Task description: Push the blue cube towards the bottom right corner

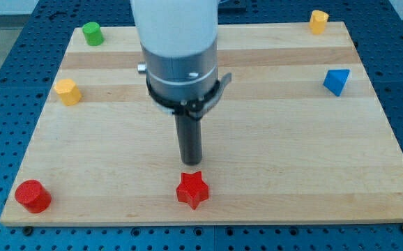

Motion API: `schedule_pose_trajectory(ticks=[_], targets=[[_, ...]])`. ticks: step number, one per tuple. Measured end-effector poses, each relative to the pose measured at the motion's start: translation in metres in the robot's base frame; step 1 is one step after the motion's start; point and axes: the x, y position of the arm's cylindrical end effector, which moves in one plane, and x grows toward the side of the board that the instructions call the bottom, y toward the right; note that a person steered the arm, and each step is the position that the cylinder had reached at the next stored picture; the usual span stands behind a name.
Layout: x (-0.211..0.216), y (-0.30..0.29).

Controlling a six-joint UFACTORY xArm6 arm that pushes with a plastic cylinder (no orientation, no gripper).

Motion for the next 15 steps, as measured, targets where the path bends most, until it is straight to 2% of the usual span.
schedule_pose_trajectory(ticks=[1, 3, 5, 7, 11, 13, 14, 15], targets=[[-0.038, -0.003], [-0.125, -0.049], [-0.18, -0.101], [-0.224, -0.121], [-0.259, -0.089], [-0.216, -0.049], [-0.207, -0.028], [-0.222, -0.017]])
